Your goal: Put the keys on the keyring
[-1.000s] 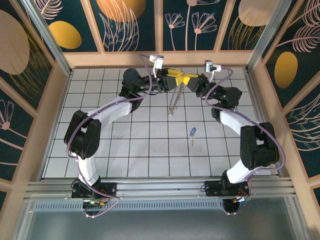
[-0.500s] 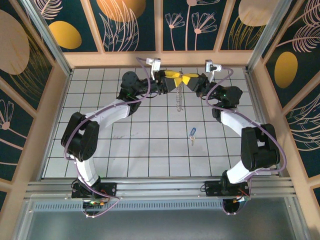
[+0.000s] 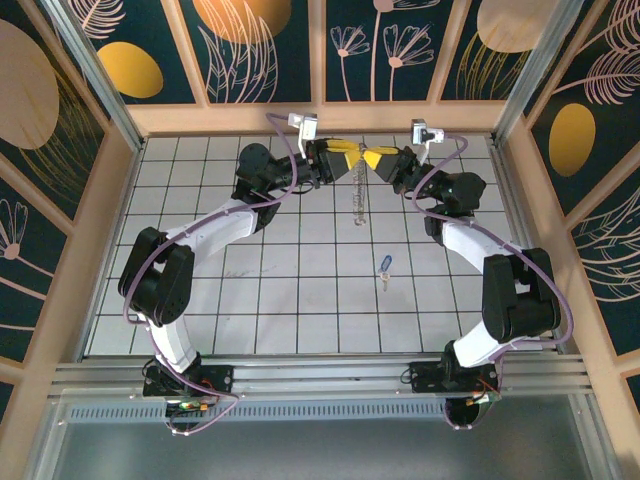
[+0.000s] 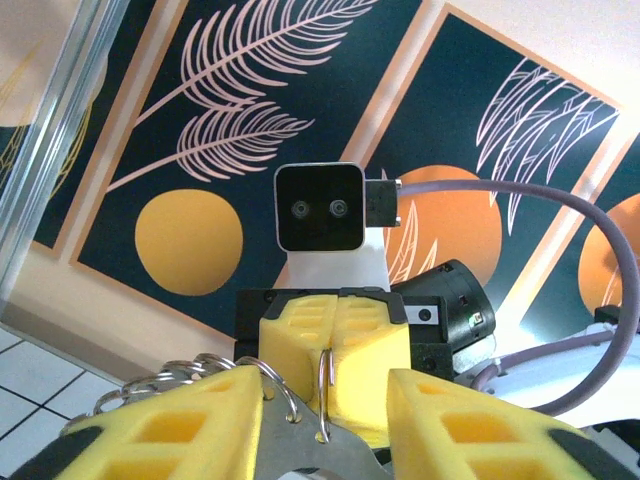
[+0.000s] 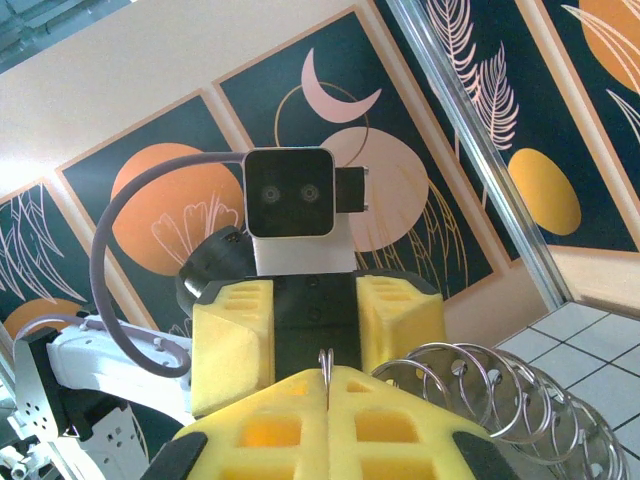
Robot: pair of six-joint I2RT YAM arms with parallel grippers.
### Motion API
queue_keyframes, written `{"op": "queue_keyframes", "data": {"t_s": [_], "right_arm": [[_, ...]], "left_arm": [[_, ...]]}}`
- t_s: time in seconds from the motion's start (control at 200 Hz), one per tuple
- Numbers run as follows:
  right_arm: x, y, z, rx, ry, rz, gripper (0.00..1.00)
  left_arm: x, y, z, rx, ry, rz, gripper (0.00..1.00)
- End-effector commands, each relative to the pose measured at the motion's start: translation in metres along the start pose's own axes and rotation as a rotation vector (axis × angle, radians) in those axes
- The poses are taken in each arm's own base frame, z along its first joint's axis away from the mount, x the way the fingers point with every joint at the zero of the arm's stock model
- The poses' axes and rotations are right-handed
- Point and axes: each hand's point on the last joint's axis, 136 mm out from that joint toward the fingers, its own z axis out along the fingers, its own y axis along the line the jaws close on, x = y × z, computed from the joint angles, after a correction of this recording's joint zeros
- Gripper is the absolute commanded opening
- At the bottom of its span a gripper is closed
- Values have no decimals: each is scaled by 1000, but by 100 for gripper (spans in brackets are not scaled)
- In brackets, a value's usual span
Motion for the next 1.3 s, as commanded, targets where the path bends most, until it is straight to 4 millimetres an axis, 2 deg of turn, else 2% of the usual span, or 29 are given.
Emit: {"op": "queue_keyframes", "data": {"t_s": [0.0,0.535,1.291], "right_arm": [[-12,22,0,-35,-11,-97,0],[-12,24,0,-41,-11,-95,0],[-6,22,3,-45,5,-82,0]], "left_arm": [[-8,-18,-1,57,-16,39,37],[1,-12,4,83,13,3,38],[0,-16,9,111,6,10,30]]}}
